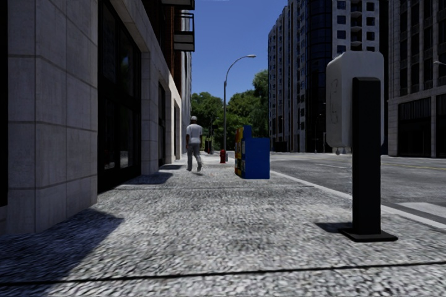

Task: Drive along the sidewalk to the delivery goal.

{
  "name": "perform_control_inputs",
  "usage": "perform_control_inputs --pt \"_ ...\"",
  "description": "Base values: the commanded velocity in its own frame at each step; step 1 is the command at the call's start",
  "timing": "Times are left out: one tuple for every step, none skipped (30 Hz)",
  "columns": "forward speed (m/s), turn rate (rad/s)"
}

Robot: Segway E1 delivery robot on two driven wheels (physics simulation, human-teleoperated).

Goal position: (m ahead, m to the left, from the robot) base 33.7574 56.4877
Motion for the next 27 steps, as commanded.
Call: perform_control_inputs --pt "2.00 0.32" --pt "2.00 0.32" --pt "2.00 0.34" --pt "2.00 0.36" --pt "2.00 0.36" --pt "2.00 0.36" --pt "2.00 0.37" --pt "2.00 0.37" --pt "2.00 0.37" --pt "2.00 0.37" --pt "2.00 0.37" --pt "2.00 0.37" --pt "2.00 0.37" --pt "2.00 0.37" --pt "2.00 0.37" --pt "2.00 0.00" --pt "2.00 0.00" --pt "2.00 0.00" --pt "2.00 0.00" --pt "2.00 0.00" --pt "2.00 0.00" --pt "2.00 0.00" --pt "2.00 0.00" --pt "2.00 0.00" --pt "2.00 0.00" --pt "2.00 0.00" --pt "2.00 0.00"
